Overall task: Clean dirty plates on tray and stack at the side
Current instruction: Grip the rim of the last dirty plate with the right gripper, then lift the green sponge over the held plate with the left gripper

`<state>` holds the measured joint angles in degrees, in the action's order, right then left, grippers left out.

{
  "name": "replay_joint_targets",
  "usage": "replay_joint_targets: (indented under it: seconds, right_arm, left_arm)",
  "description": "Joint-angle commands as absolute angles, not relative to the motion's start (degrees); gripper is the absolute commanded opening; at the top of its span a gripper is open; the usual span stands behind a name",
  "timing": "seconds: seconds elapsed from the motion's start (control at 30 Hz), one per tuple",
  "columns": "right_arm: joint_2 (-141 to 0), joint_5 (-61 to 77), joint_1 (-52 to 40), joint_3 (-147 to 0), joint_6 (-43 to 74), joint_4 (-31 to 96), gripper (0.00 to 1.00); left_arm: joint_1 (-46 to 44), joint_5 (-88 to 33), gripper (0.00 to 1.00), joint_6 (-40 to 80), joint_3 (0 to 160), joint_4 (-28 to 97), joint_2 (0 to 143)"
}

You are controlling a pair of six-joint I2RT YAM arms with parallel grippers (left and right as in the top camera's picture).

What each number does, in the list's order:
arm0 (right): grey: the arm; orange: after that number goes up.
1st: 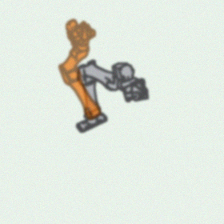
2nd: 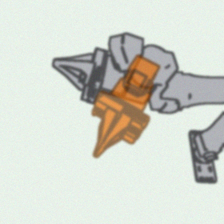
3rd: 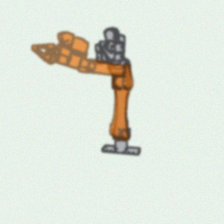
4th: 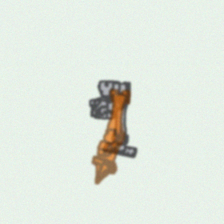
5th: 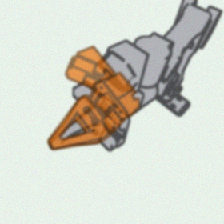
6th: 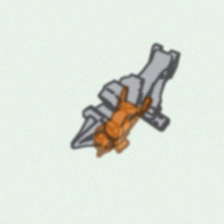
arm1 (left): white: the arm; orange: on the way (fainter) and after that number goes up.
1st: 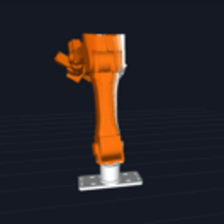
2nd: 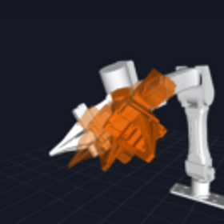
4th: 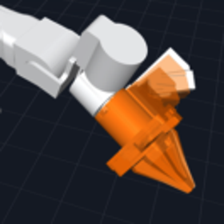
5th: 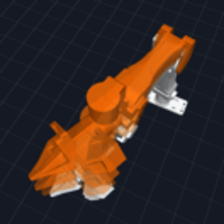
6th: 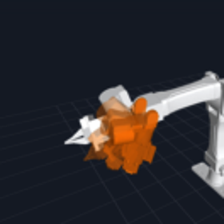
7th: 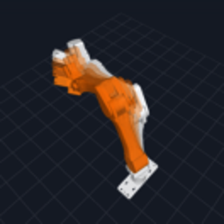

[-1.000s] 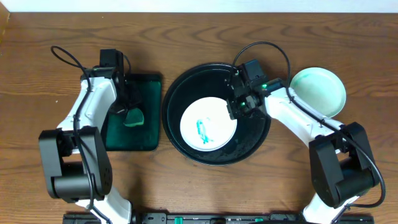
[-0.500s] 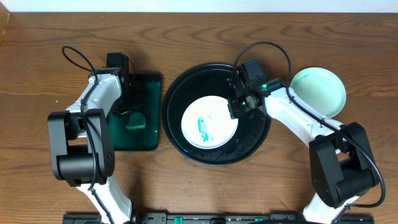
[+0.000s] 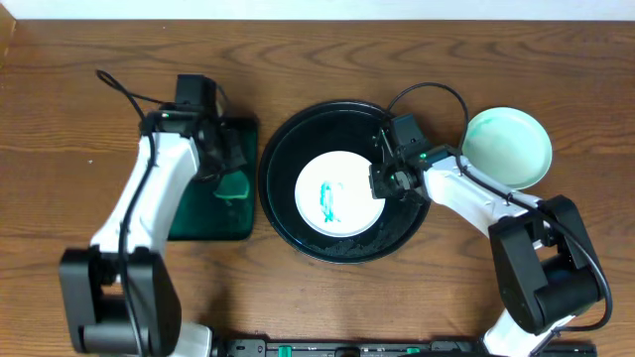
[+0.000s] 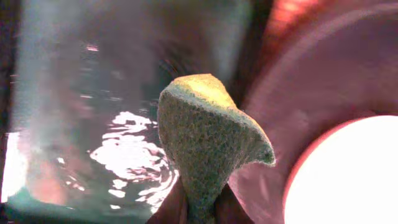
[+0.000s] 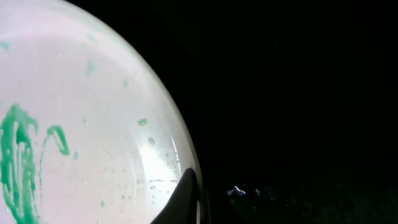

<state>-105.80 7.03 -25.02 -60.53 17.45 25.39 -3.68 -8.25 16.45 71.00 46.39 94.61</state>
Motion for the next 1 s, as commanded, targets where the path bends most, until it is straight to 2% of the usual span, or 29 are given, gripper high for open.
replay_joint_targets:
  seconds: [0.0,0.13,0.4,0.73,0.97]
  right_arm:
    - [-107.02,4.62,-25.28,-58.61,18.65,25.45,0.01]
    - [-107.02,5.06,-25.28,-58.61,18.65,25.26,0.01]
    - [-107.02,7.81,-25.28,-58.61,18.68,24.36,0.01]
    - [-107.02,8.01,-25.28,-58.59,18.63,24.45,0.01]
    - [-107.02,8.01,-25.28,-58.59,18.63,24.38,0.01]
  left_arm:
    - [-6.96,-10.96,0.07,15.90,71.07,47.11,93.32]
    - [-11.88,-14.63,0.07,15.94,71.07,46.24,93.67]
    - [-20.45,-14.35,0.07,20.05,71.05,40.40,95.55]
    - [-24.51,-14.39,0.07,26.13,71.05,31.75,109.75]
    - [-28.71,-14.68,0.07,27.38,71.05,30.89,118.54]
